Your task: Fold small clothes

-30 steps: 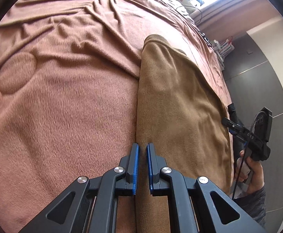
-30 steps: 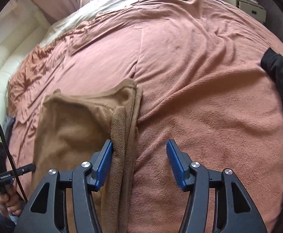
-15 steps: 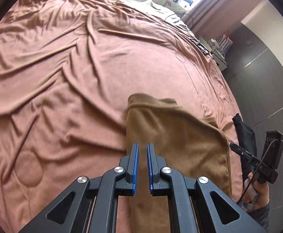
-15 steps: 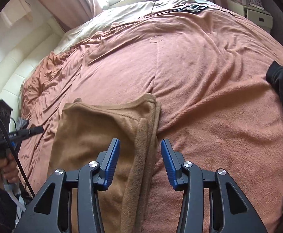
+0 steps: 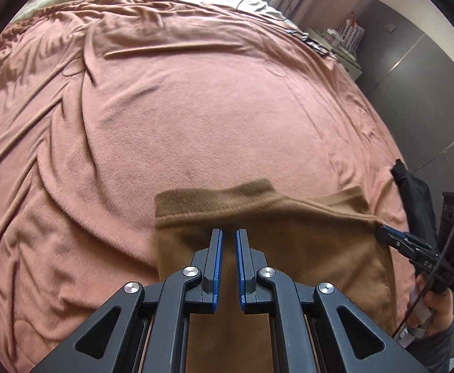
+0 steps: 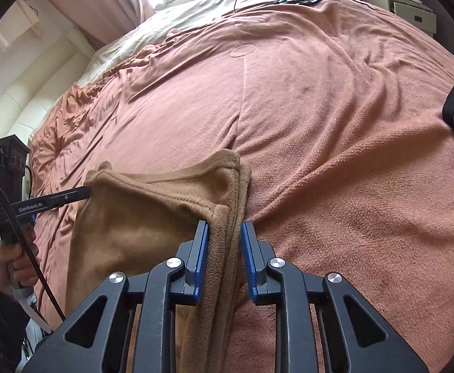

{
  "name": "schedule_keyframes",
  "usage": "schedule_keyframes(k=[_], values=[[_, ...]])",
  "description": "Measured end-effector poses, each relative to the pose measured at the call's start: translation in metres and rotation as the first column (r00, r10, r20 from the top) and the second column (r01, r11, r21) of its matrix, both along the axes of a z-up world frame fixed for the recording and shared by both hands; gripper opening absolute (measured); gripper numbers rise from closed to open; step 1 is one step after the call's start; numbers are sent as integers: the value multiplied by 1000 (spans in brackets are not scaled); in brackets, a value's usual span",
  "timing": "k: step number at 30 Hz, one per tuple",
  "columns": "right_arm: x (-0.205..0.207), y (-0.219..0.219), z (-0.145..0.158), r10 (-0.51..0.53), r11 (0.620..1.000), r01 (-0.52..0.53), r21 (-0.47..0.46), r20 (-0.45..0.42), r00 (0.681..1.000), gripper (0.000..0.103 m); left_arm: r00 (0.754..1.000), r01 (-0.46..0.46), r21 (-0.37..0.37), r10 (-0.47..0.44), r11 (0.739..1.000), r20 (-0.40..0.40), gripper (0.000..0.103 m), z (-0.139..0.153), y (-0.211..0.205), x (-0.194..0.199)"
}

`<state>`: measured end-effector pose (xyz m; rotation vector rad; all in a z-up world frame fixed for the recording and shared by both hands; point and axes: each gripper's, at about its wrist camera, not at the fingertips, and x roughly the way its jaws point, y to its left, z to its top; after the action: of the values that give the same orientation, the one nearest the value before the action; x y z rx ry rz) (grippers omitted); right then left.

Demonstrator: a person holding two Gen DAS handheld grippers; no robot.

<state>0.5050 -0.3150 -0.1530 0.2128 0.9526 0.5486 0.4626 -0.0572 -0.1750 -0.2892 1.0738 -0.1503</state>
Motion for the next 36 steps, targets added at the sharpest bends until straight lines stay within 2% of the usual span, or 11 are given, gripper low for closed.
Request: schedule_keyframes(k=[3, 7, 11, 14, 15, 16, 18, 19, 24, 30, 36], values=[[2, -2, -6, -12, 1000, 12, 17, -17, 1000, 18, 999, -42, -9, 42, 999, -30, 8, -15, 10, 11], [4, -3, -13, -18, 999, 19, 42, -34, 999, 18, 997, -64, -72, 61, 995, -39, 7, -28, 21, 17], [3, -7, -9, -2, 996, 4, 85, -33, 999, 18, 998, -47, -57, 44, 997, -43, 7, -18, 18, 12], [5, -8, -4, 18, 993, -14, 121, -33, 999, 24, 998, -51, -91, 49, 994, -28, 8, -4, 25, 4], [7, -9, -5, 26, 991, -21, 130, -36, 999, 31, 998, -61, -104, 60, 993, -19, 14, 0, 29, 1], [10, -8, -7, 40, 989, -34, 142, -44, 998, 35, 997, -74, -114, 74, 991, -5, 29, 4, 33, -2], [17, -8, -12, 41, 988, -30, 148, -72, 997, 39, 995, -99, -104, 101, 990, 14, 50, 8, 39, -6], [19, -9, -15, 37, 988, -24, 150, -82, 996, 39, 994, -106, -103, 109, 989, 22, 53, 9, 42, -8], [34, -13, -27, 44, 984, -18, 179, -138, 990, 39, 992, -128, -160, 124, 979, -30, 53, -5, 51, -12], [28, -23, -29, 90, 977, -51, 208, -184, 979, 39, 991, -105, -232, 83, 967, -103, 53, -30, 48, -24], [28, -37, -36, 160, 955, -90, 281, -237, 958, 39, 992, -75, -287, 44, 955, -115, 51, -35, 48, -38]])
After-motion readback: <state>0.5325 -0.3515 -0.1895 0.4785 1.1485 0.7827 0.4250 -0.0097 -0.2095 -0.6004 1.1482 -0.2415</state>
